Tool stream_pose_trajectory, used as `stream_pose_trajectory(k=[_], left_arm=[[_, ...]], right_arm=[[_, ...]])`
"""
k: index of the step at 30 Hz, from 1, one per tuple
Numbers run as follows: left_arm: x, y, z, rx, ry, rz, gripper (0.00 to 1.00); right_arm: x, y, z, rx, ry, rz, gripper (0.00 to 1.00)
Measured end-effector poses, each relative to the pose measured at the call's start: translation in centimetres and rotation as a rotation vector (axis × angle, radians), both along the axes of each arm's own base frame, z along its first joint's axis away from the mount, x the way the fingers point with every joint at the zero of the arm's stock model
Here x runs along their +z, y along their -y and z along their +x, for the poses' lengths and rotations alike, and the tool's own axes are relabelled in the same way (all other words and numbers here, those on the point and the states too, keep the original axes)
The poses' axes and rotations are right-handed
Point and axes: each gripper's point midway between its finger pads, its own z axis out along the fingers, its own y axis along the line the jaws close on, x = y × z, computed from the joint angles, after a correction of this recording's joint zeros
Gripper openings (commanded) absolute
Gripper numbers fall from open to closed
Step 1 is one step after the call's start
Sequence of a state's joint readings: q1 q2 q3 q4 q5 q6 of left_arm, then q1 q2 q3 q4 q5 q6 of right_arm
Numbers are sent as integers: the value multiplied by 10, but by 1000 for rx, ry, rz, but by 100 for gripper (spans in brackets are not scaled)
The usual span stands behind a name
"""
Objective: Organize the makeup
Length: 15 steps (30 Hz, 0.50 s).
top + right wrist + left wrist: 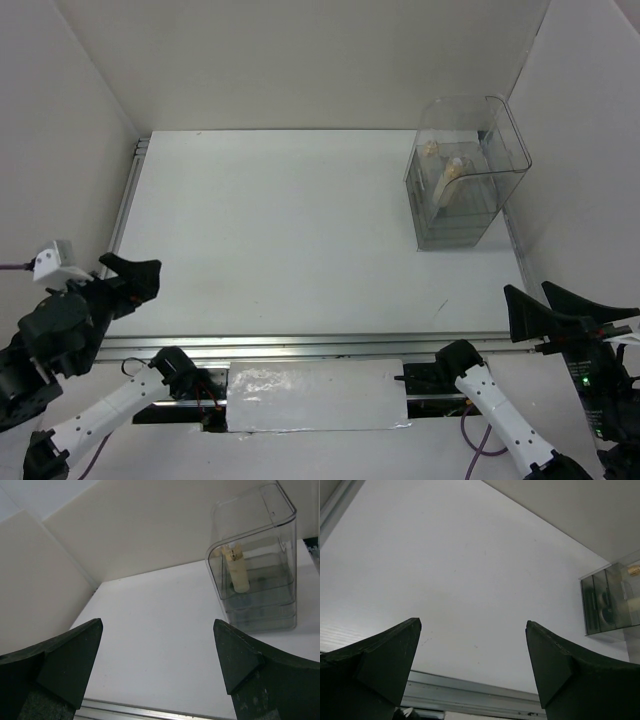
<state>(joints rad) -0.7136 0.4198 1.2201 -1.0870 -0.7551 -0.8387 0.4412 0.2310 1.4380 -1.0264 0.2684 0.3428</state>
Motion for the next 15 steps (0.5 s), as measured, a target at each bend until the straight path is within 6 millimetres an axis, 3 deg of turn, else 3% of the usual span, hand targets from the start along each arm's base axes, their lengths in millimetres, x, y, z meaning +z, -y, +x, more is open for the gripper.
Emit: stream_pose_trajectory(k=[5, 15], left_arm=[[-13, -22, -26, -13, -12, 33, 99], [-23, -17, -27, -45, -69, 106, 99]], right_arm=[[-14, 6, -3, -26, -41, -5, 100], [-22, 8, -5, -32, -60, 14, 100]])
